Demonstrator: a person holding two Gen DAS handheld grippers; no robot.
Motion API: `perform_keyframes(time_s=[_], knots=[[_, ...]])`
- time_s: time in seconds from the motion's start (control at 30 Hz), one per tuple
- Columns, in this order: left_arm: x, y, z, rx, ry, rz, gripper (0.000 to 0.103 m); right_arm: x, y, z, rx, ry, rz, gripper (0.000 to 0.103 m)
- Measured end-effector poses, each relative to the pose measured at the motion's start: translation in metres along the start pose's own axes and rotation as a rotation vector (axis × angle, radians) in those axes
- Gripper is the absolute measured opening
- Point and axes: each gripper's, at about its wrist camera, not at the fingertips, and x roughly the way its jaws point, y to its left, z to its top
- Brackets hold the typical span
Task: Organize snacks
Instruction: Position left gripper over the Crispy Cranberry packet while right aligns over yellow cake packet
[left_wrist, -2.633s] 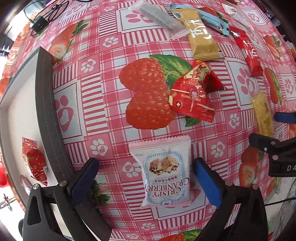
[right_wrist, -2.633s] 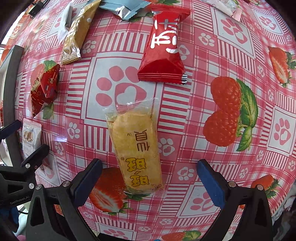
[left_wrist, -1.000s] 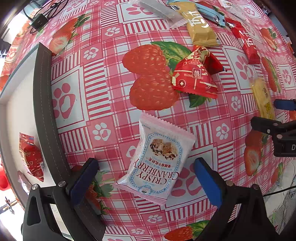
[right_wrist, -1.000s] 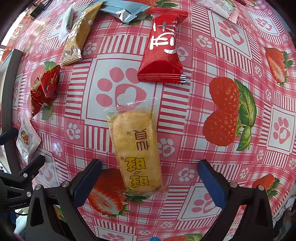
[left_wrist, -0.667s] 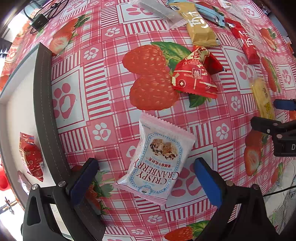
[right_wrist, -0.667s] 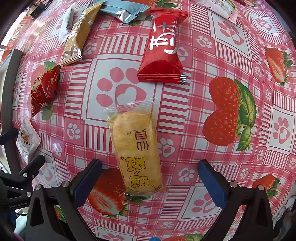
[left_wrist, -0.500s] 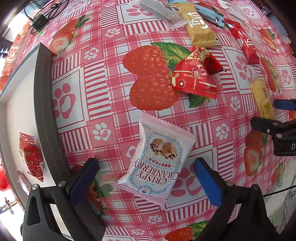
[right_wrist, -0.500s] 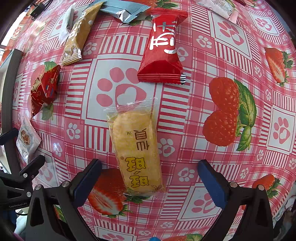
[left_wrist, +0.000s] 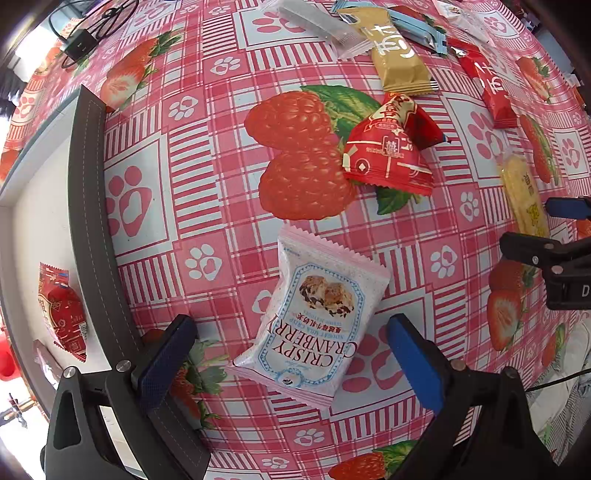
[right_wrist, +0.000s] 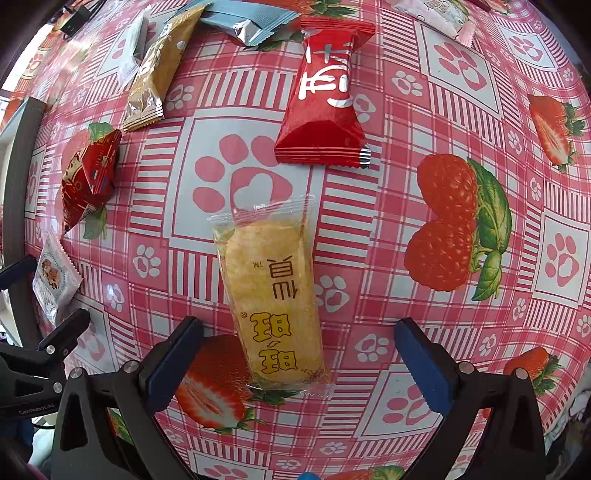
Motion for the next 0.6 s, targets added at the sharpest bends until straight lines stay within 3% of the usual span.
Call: perform_keyframes(time_s=[0.6], knots=[[-0.0015,0.0002,0.0013,0.000,-0.006,-0.001,0.103,-0.0003,-0.0005,-0.0002,-0.003,-0.002,-0.002,0.103]])
